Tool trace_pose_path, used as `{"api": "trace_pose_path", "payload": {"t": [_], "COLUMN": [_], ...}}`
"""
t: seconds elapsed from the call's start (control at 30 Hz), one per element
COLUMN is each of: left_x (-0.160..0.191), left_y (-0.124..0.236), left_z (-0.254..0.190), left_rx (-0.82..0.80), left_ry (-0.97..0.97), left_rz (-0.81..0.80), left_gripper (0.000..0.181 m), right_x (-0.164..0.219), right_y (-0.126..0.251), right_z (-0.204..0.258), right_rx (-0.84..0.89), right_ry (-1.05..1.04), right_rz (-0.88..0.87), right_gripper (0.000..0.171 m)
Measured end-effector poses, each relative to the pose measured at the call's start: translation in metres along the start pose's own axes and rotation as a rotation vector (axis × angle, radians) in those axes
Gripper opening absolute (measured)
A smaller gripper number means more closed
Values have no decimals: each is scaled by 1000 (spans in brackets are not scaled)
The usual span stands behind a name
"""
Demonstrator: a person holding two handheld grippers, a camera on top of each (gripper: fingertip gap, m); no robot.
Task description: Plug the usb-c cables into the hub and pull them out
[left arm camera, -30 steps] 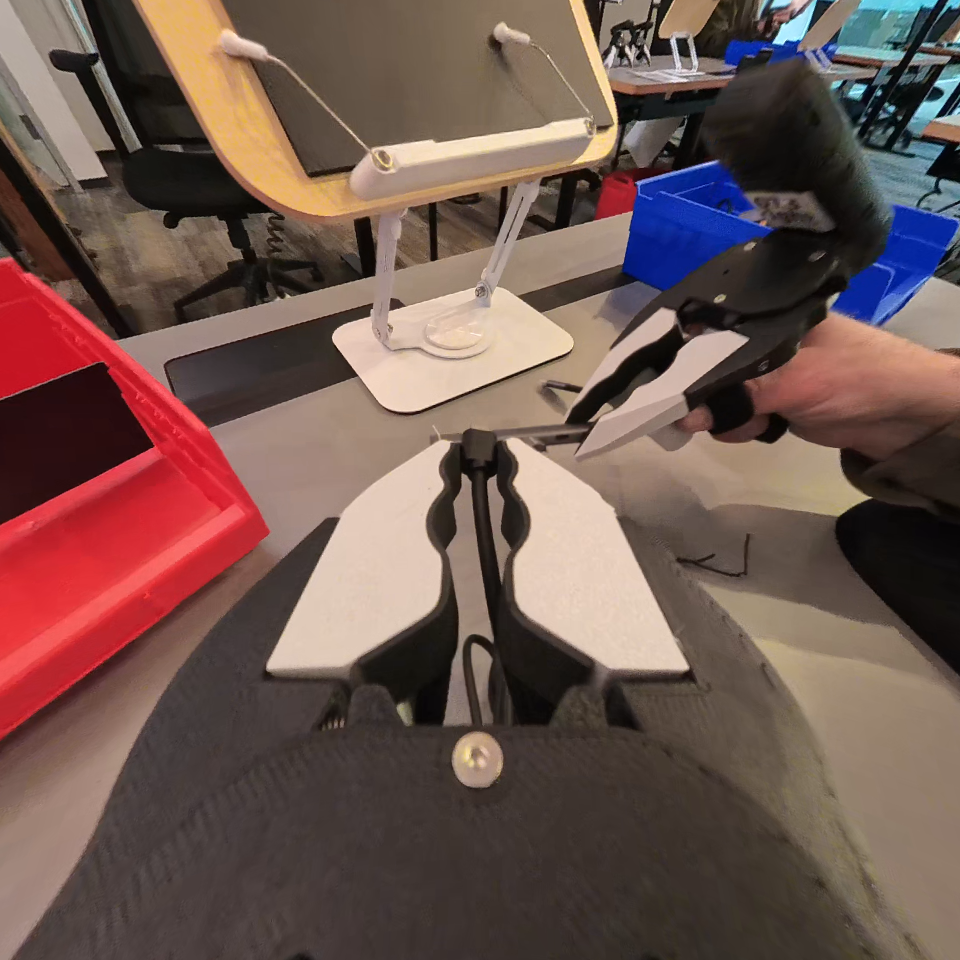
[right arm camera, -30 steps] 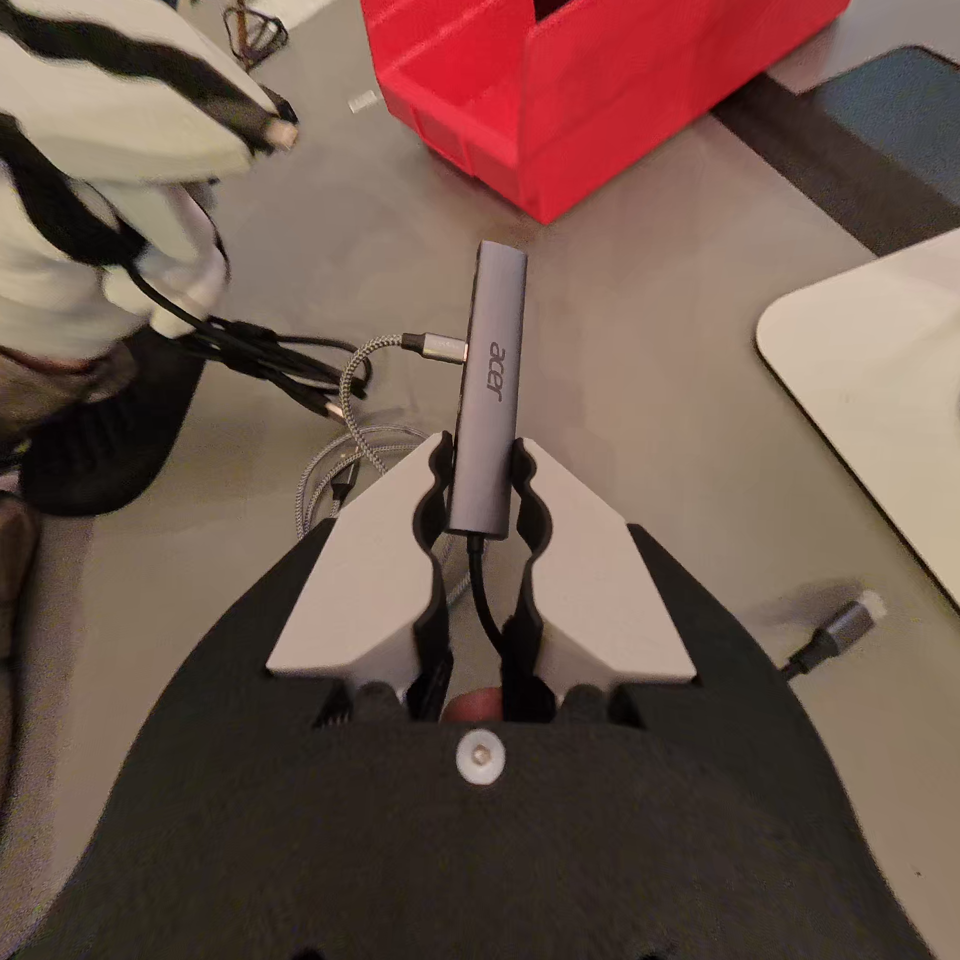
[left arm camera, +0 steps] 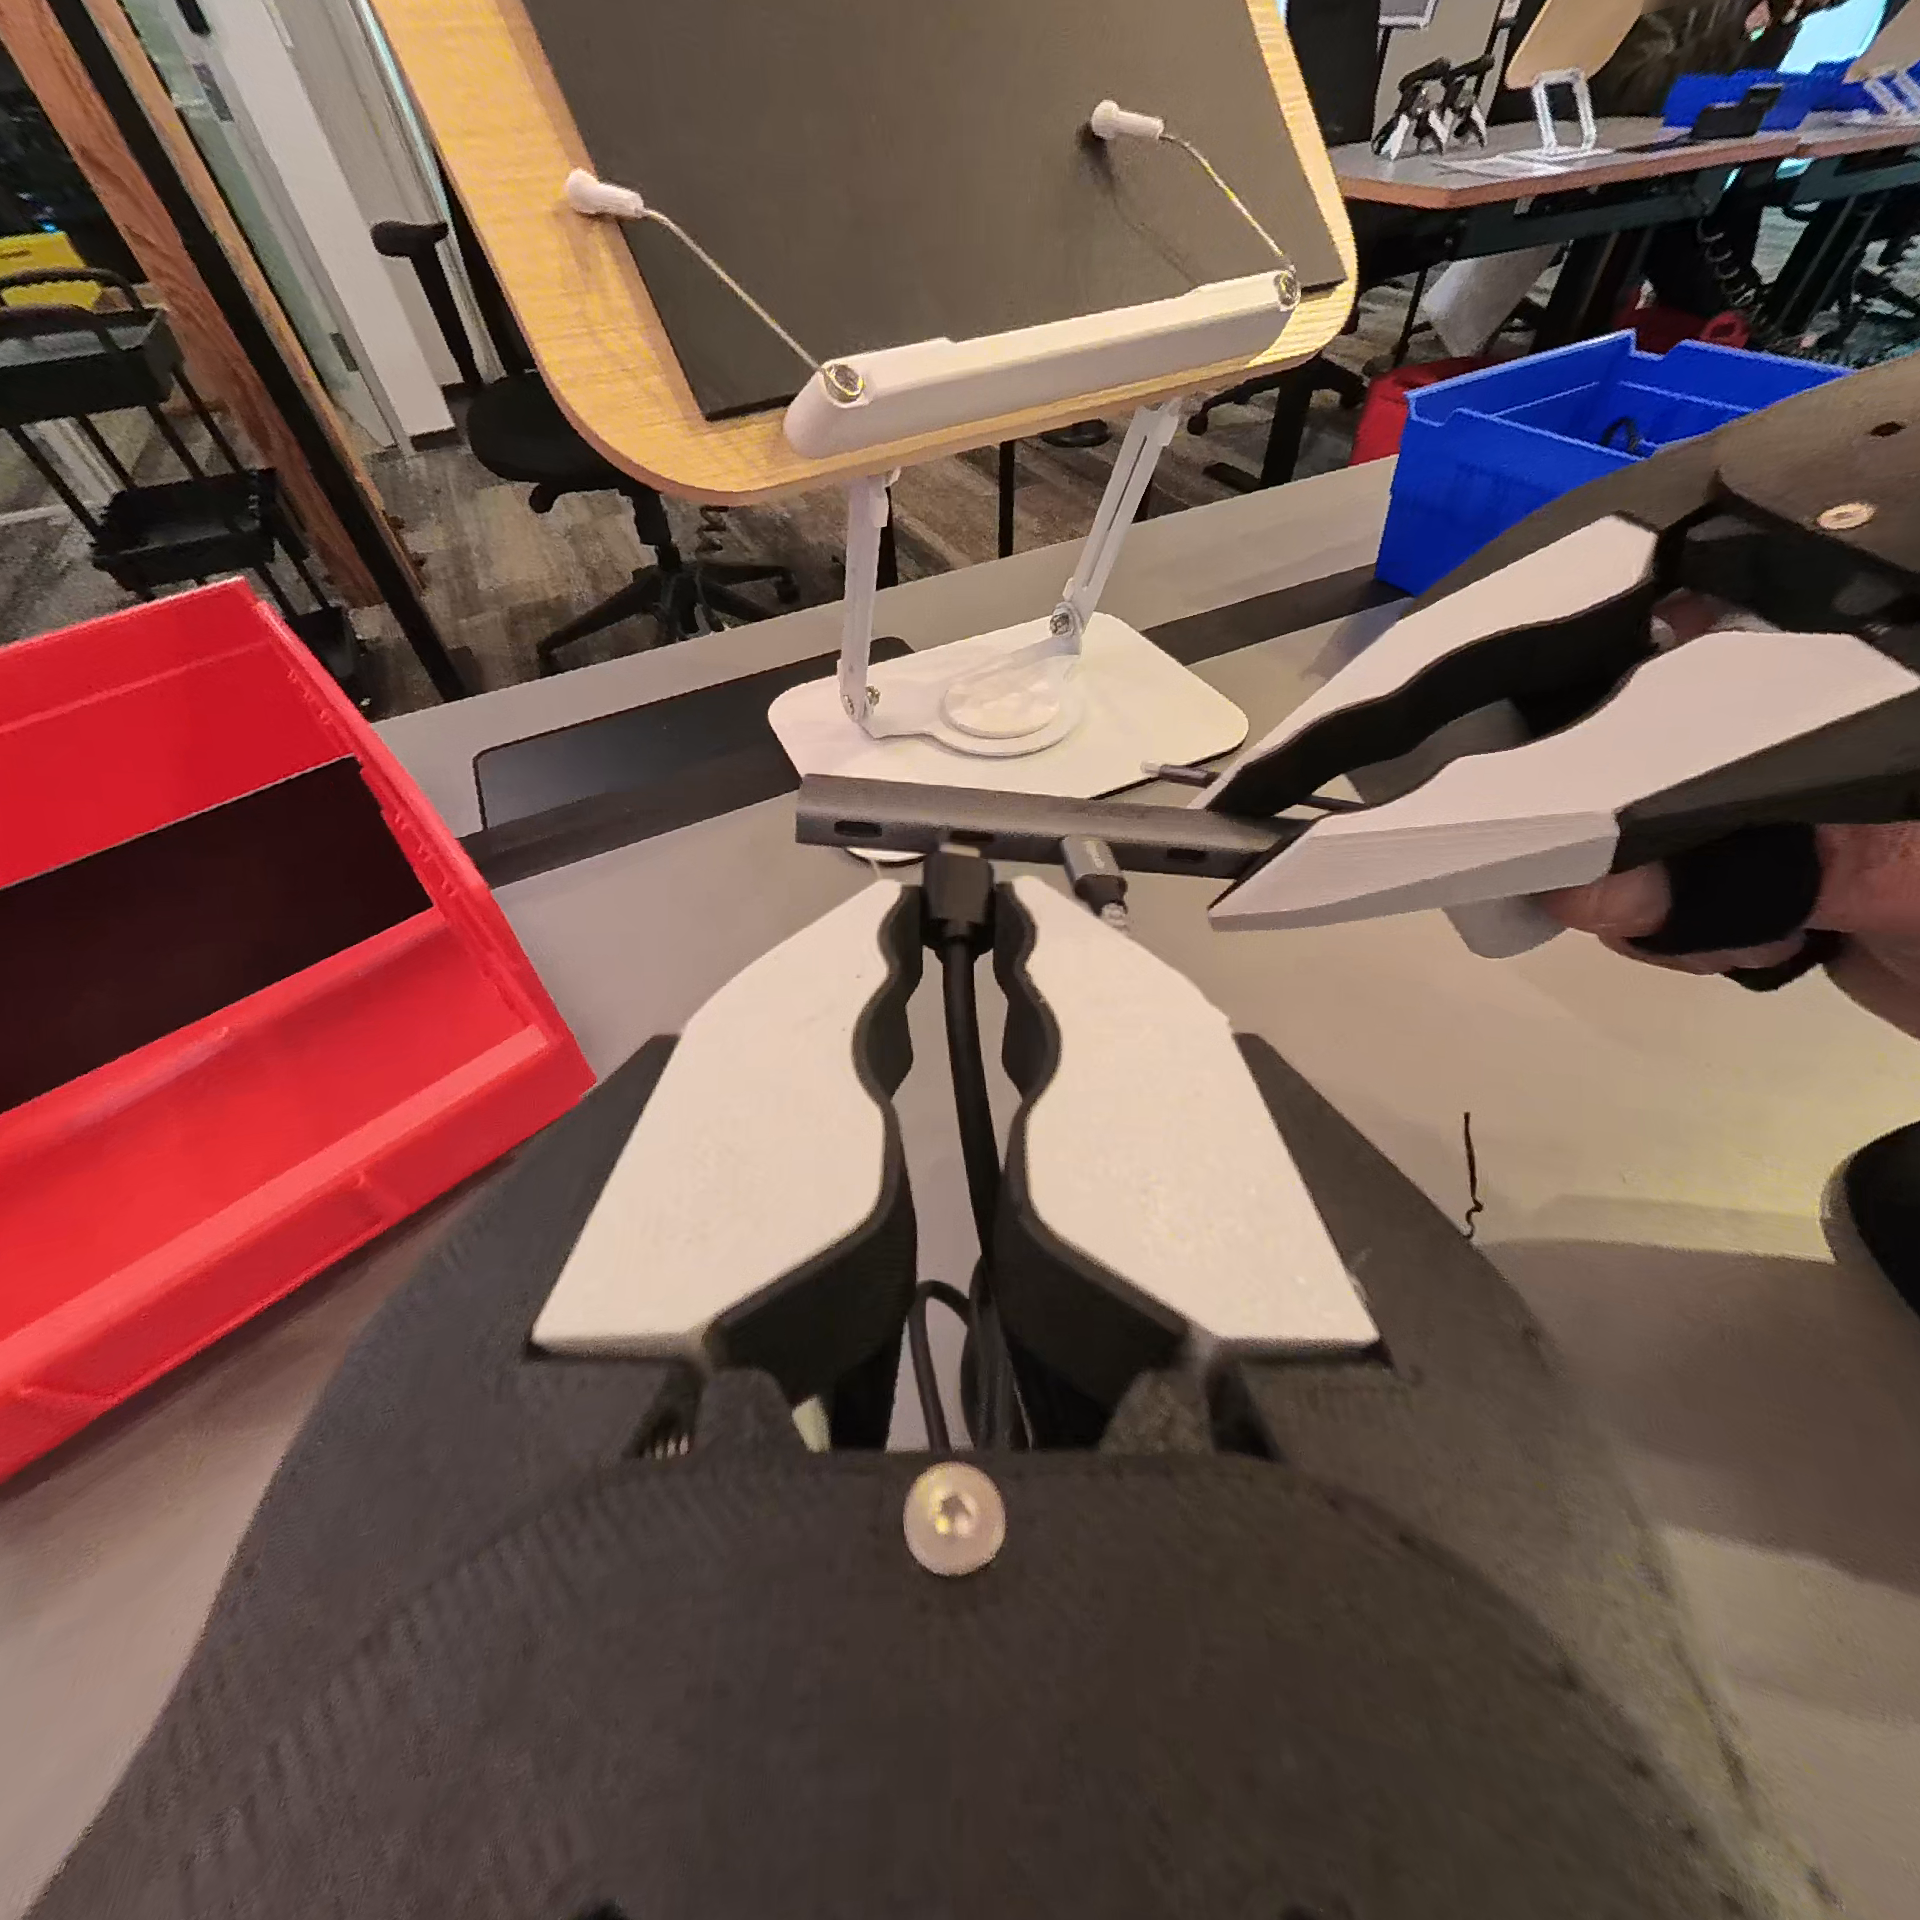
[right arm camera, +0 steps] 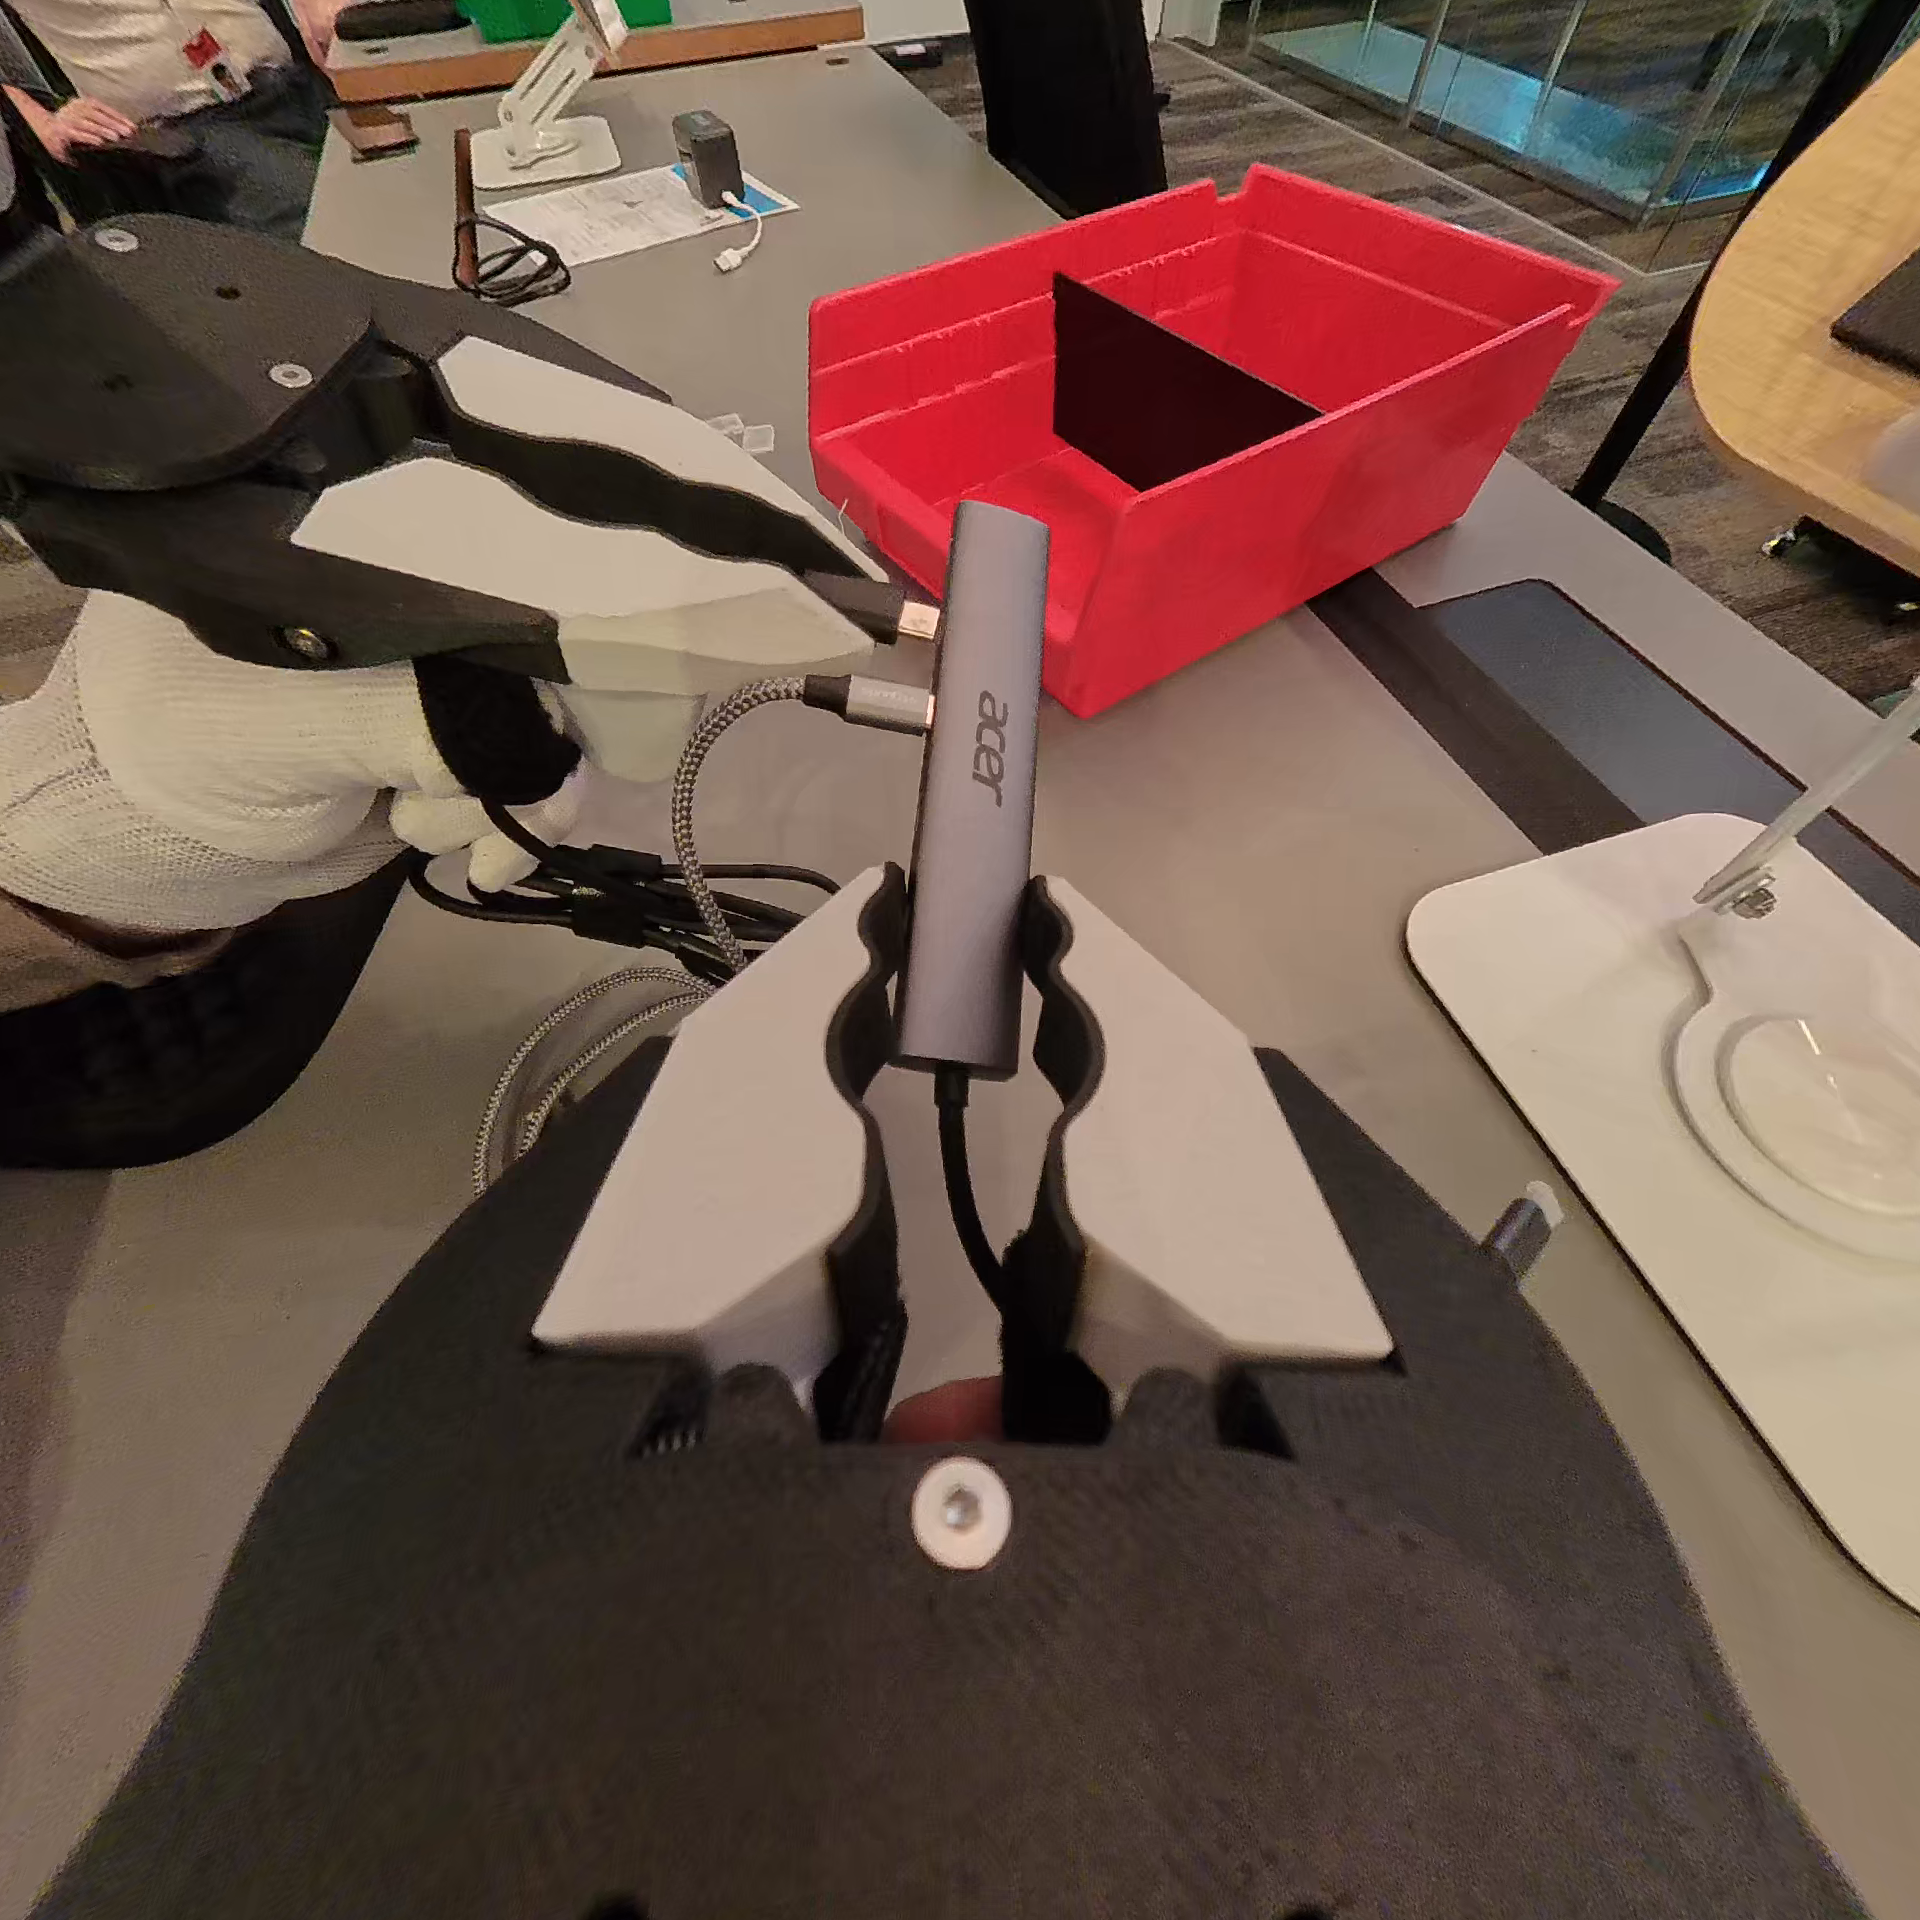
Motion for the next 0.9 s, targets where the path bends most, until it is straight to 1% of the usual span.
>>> {"api": "trace_pose_path", "payload": {"t": [0.17, 0.47, 0.6, 0.9], "left_x": [0, -1, -2, -3], "left_y": [0, 2, 3, 4], "left_z": [-1, 1, -1, 0], "left_rx": [14, 16, 15, 4], "left_ry": [13, 34, 28, 40], "left_rz": [3, -15, -25, -23], "left_gripper": [13, 13, 13, 13], "right_x": [-1, -5, -3, -5], "right_y": [-1, 1, 0, -2], "right_z": [1, 5, 3, 9], "right_rx": [4, 70, 59, 59], "right_ry": [10, 78, 70, 103], "right_rz": [-3, 17, 40, 25], "right_gripper": [20, 20, 20, 20]}}
Point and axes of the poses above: each gripper's, where its closed fingertips meet, y back along the fingers, x out of its underside, z = x × y across the jaws, the point moved 9 cm from there along y, back along the fingers, and after that the axes turned 15 degrees about -x, right-handed, at the moved point
